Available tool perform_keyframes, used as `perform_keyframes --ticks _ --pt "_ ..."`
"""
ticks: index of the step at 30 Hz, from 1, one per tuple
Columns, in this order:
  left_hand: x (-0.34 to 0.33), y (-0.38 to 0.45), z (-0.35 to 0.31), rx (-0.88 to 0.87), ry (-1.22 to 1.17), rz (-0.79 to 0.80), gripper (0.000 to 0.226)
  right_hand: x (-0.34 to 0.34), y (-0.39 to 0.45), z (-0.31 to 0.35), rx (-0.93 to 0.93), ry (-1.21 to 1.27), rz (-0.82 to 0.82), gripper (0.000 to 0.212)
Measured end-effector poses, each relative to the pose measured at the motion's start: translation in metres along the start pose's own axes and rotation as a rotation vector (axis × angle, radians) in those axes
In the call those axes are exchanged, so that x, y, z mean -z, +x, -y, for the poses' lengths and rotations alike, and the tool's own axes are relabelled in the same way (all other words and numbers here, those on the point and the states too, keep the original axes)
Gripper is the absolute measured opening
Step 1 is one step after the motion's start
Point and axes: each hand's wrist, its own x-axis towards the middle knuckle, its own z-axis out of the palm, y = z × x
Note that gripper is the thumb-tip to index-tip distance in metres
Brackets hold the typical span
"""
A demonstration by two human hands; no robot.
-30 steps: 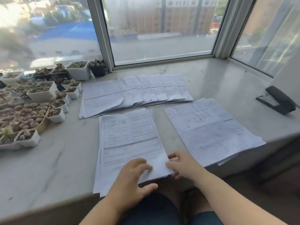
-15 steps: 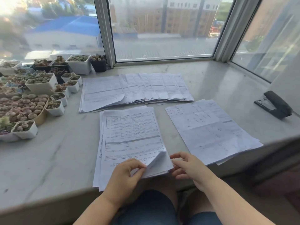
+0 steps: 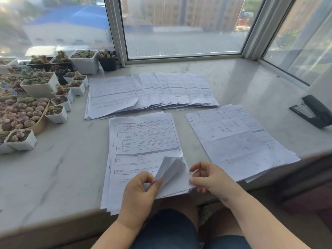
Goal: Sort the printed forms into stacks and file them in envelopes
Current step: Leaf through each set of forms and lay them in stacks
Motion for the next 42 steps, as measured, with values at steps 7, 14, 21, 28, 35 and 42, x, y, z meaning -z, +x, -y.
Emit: perform_keyframes --ticks 7,14,21,28,35,42 --pt "0.01 0.005 0.001 -0.175 0.114 0.031 0.067 -0.005 0.006 0.017 0.082 -0.07 -0.021 0.027" --pt "0.014 0.002 -0.004 -0.317 0.311 0.181 0.039 -0.013 0.018 0.025 0.106 -0.054 -0.026 0.017" --pt "0.013 -0.001 0.0 -0.269 0.28 0.176 0.074 -0.014 0.027 0.034 -0.285 0.223 -0.043 0.047" --pt "0.018 0.005 -0.002 -0.393 0.293 0.387 0.038 -0.025 0.028 0.036 -0.143 -0.372 -0.03 0.019" --pt "0.071 0.081 -0.022 -0.444 0.222 -0.092 0.033 0.041 0.031 0.101 0.076 0.146 -0.167 0.025" --pt "0.095 0.206 -0.003 -0.252 0.45 -0.113 0.039 0.044 0.118 0.163 0.066 0.751 -0.352 0.027"
